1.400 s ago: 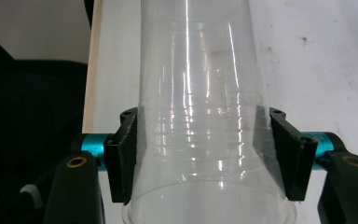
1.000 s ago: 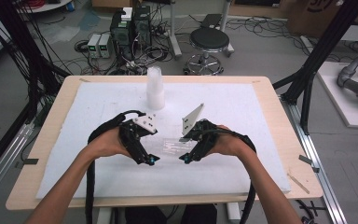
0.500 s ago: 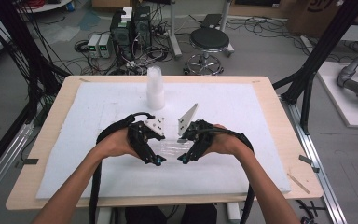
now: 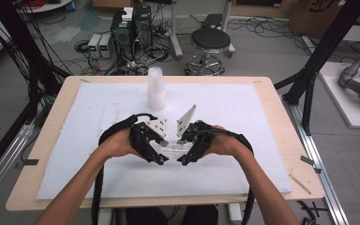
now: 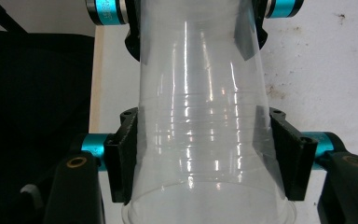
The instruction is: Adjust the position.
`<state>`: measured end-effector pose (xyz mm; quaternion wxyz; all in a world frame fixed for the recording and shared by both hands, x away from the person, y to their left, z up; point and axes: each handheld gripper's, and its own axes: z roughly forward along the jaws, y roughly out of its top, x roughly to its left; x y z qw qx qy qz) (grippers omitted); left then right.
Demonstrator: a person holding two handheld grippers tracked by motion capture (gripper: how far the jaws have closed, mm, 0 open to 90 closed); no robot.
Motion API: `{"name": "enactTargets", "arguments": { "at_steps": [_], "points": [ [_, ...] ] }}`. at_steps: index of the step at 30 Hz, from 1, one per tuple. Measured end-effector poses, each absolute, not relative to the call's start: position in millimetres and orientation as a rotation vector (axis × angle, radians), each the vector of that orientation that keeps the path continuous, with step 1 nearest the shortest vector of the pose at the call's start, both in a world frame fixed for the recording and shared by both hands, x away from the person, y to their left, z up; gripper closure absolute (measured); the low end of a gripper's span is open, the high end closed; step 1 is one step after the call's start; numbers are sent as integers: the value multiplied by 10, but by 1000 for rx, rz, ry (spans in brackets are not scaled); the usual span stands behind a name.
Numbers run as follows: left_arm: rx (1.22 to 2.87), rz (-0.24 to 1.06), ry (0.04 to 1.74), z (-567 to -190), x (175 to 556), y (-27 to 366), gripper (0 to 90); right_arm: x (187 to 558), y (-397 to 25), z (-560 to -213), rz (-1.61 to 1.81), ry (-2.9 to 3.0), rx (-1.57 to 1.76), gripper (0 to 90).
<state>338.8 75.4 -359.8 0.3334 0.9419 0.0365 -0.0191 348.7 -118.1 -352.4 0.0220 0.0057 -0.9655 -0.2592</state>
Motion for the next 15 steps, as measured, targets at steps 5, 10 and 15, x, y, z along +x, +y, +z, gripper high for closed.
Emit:
{"name": "enactTargets", "arguments": {
  "at_steps": [5, 10, 15],
  "points": [
    [2453, -51, 113, -3603, 3382, 753, 415, 3490, -1176, -3531, -819, -3010, -33, 151],
    [2460, -41, 110, -3596, 3391, 766, 415, 3491, -1201, -3498, -892, -2986, -33, 137],
    [2450, -46, 128, -3633, 3396, 770, 415, 3484, -1218, -3472, -913, -2990, -42, 137]
  ]
}}
